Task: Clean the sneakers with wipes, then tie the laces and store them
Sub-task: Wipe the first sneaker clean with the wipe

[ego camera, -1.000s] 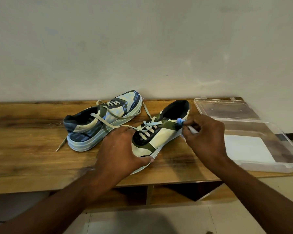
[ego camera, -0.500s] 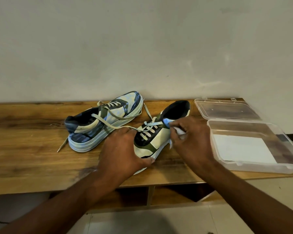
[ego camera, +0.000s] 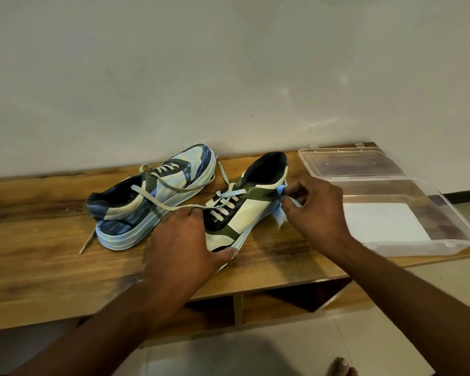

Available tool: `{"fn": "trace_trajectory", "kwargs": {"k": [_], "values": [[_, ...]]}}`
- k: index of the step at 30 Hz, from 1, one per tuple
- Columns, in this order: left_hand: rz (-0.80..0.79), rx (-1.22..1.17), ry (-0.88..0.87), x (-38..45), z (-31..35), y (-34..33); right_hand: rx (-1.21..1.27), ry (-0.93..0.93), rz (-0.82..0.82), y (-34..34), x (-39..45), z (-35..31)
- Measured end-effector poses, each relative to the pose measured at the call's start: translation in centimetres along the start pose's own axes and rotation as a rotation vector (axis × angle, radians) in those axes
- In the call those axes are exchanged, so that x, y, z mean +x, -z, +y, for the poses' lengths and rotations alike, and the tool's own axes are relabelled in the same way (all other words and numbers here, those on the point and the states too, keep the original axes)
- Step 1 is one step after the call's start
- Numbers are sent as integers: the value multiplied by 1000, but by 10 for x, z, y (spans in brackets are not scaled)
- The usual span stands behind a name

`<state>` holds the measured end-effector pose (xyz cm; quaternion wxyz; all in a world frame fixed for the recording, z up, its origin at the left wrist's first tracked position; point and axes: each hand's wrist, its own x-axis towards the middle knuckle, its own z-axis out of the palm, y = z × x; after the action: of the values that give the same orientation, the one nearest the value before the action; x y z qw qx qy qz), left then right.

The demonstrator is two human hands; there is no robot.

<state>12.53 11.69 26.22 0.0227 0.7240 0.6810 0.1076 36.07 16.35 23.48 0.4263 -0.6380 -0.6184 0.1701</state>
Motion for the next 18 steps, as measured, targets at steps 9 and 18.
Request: {"fn": "trace_trajectory", "kwargs": {"k": [9, 18], "values": [[193, 159, -526, -7, 19, -17, 154, -158, 76, -6, 9, 1], [130, 238, -444, 6, 21, -38, 212, -147, 86, -16, 13, -1]]}}
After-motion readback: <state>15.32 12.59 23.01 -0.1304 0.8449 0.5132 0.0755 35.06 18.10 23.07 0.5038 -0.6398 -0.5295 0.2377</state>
